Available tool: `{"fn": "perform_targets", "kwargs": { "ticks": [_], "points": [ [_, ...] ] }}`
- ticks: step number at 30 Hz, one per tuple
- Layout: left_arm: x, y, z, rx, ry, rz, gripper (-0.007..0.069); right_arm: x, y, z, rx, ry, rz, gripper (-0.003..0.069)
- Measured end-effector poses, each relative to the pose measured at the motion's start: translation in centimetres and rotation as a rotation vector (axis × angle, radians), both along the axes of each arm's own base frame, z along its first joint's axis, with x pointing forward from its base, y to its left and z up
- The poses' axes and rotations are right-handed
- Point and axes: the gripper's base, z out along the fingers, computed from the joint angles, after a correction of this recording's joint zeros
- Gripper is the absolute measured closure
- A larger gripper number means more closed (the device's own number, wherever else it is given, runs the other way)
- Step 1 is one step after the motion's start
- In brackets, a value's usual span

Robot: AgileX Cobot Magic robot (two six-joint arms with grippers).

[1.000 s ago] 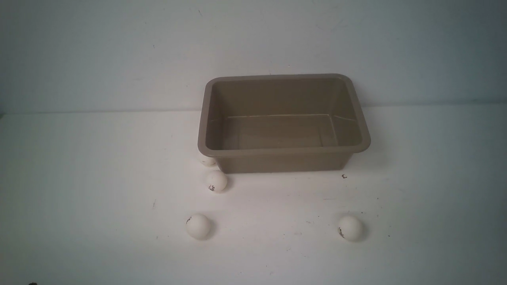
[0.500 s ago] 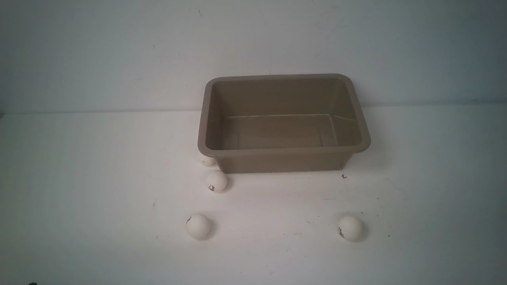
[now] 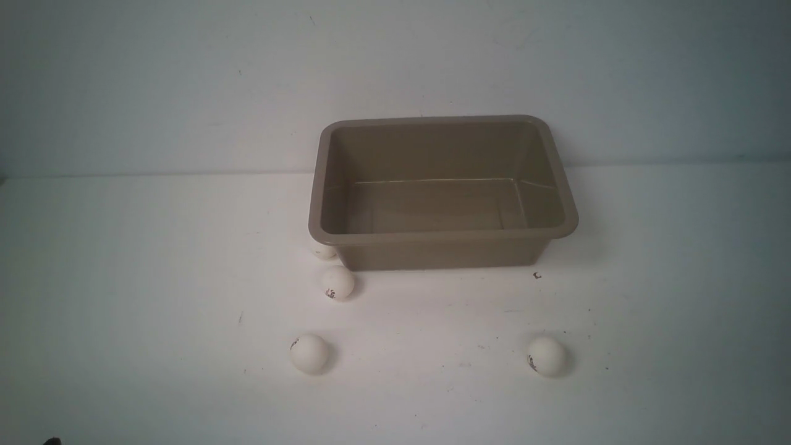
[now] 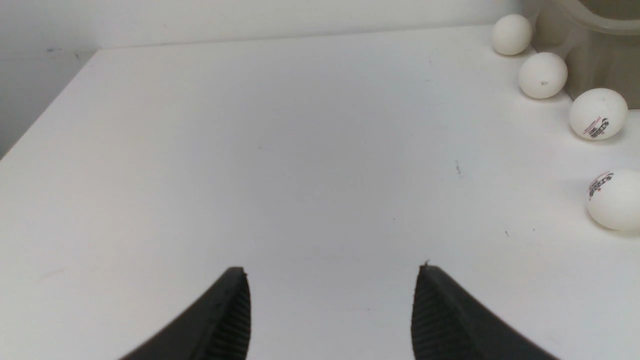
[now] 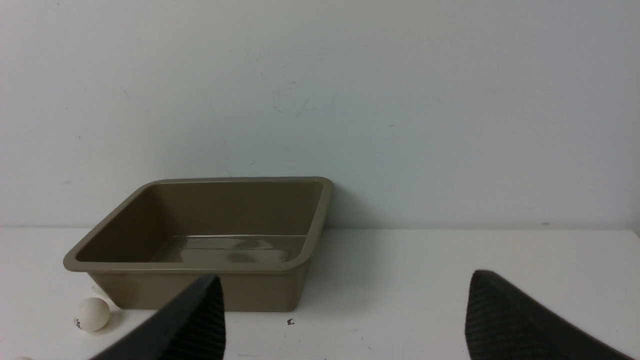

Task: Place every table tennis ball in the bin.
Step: Use the right arm to clamp the table tennis ball closest to it

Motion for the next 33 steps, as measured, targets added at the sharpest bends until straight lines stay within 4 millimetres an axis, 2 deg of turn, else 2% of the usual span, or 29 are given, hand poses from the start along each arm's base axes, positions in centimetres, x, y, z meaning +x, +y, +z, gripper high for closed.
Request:
{"fn": "perform_targets", "kwargs": {
  "ticks": [9,12,16,33],
  "points": [
    [0.3,-0.2,1.0,-0.088,-0.117,-0.001,0.023,0.0,0.0,0.0,-0.001,0.005,0.0,0.0074],
    [0.3,-0.3,1.5,-0.238,-0.169,0.013,0.023,0.0,0.0,0.0,-0.001,0.005,0.0,0.0074],
    [0.3,-0.4,1.5,-0.309,-0.171,0.019,0.023,0.0,0.0,0.0,-0.001,0.005,0.0,0.0074],
    [0.3,-0.4,1.5,-0.317,-0.171,0.019,0.023,0.0,0.0,-0.3,-0.004,0.03,0.003,0.0074]
  ]
}}
